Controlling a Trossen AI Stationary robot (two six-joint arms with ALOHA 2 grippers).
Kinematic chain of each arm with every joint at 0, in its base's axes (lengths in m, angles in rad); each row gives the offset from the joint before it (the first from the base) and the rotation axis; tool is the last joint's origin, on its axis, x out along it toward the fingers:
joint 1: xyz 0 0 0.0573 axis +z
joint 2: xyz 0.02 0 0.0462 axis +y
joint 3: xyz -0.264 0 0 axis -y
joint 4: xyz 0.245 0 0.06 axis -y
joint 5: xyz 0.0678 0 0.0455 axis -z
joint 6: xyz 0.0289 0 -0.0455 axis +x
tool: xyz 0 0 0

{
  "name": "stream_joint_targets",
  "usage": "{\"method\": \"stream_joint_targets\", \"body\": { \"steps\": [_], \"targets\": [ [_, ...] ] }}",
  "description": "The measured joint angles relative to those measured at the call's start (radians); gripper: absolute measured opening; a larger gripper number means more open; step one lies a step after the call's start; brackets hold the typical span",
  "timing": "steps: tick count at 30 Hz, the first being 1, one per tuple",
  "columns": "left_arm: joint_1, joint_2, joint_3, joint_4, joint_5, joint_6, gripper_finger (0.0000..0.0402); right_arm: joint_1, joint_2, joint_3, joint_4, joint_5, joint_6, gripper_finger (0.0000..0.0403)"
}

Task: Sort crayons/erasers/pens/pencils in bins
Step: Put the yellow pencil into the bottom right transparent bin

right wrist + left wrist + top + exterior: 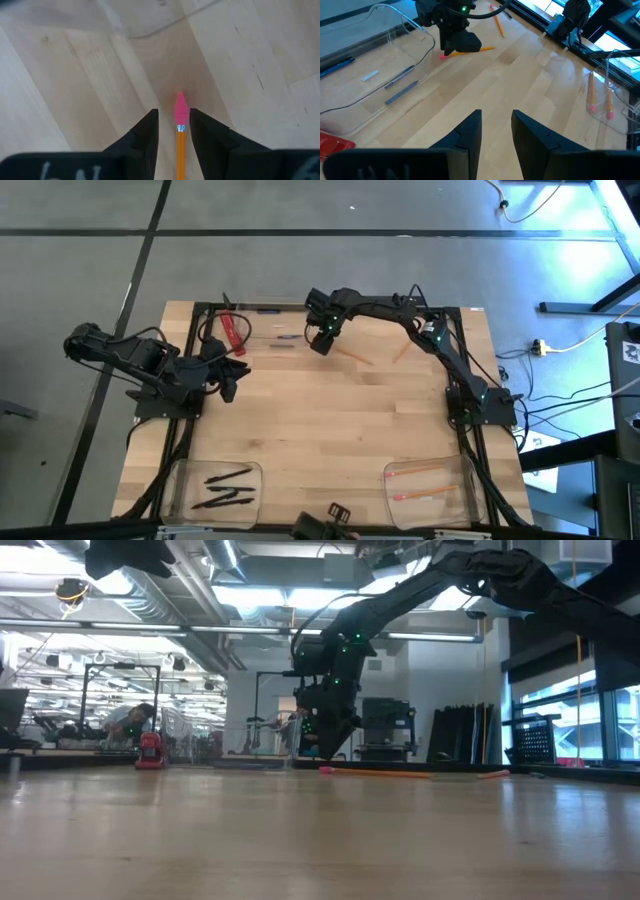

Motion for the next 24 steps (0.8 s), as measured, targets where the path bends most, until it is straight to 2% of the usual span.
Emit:
{"method": "stream_joint_targets", "body": {
  "steps": [16, 24],
  "targets": [
    [0.000, 0.000, 0.000, 0.000, 0.000, -0.001, 0.0097, -0.001, 0.000, 0.000, 0.021, 0.001, -0.047, 0.0113],
    [0.000, 0.000, 0.000, 0.000, 0.000, -0.002, 0.0097, -0.001, 0.002, -0.059, 0.062, 0.034, -0.047, 0.0113]
  ]
}}
